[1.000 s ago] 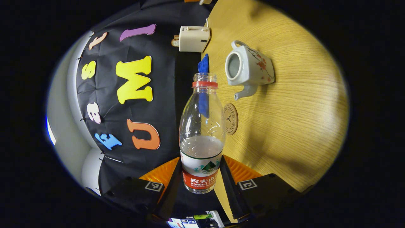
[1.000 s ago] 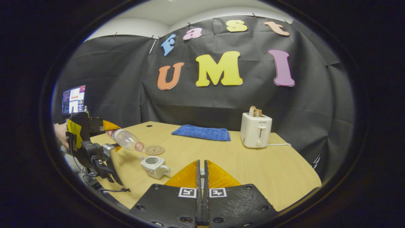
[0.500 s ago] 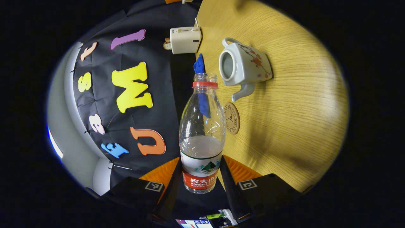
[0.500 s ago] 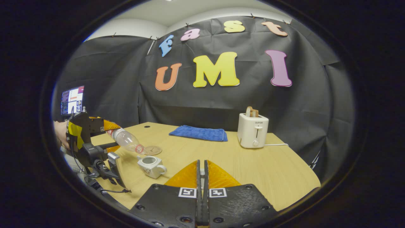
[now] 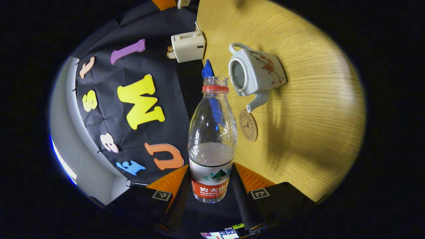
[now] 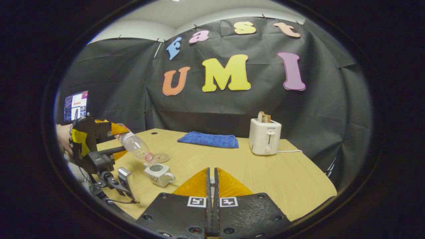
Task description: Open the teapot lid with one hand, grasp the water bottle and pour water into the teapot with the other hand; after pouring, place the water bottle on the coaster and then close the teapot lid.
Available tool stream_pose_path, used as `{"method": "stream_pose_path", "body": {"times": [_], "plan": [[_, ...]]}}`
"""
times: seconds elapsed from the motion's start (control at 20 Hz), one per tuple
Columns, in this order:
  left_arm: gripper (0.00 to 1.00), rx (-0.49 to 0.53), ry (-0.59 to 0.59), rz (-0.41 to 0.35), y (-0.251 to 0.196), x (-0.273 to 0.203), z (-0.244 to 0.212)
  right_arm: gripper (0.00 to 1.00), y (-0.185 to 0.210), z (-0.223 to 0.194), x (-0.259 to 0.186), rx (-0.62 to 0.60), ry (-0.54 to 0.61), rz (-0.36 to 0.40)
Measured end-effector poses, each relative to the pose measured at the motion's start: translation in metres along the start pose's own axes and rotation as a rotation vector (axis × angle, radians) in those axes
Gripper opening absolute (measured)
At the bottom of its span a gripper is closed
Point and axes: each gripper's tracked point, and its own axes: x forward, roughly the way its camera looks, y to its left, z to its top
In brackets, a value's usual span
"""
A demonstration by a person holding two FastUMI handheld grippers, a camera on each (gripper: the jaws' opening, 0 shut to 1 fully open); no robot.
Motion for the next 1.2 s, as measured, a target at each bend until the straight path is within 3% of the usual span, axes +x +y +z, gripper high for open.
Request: {"method": "stream_pose_path", "body": {"times": [0.1,0.25,0.3,0.35,0.7,0.85,0.9,1.2], "plan": [[0.71,0.025,0.000,0.005,0.001,0.000,0.002,0.00,-0.001,0.000,-0.001,0.002,-0.001,-0.001],[0.71,0.054,0.010,0.014,0.005,0.002,0.001,0.00,-0.002,-0.001,-0.001,0.008,0.000,0.000],[0.75,0.059,0.017,0.014,0.004,0.000,-0.001,0.00,-0.003,-0.002,-0.001,0.010,0.001,0.001],[0.71,0.078,0.018,0.019,0.006,0.000,0.001,0.00,-0.003,-0.003,-0.001,0.011,0.002,0.001],[0.71,0.159,0.025,0.086,0.026,-0.004,0.008,0.00,-0.005,-0.005,-0.004,0.022,-0.002,0.004],[0.75,0.184,0.027,0.082,0.027,-0.003,0.011,0.00,-0.007,-0.005,-0.005,0.027,-0.005,0.003],[0.71,0.192,0.028,0.078,0.026,-0.004,0.012,0.00,-0.007,-0.005,-0.005,0.028,-0.006,0.002],[0.71,0.215,0.051,0.057,0.023,-0.002,0.007,0.00,-0.007,-0.007,-0.007,0.032,-0.005,0.005]]}}
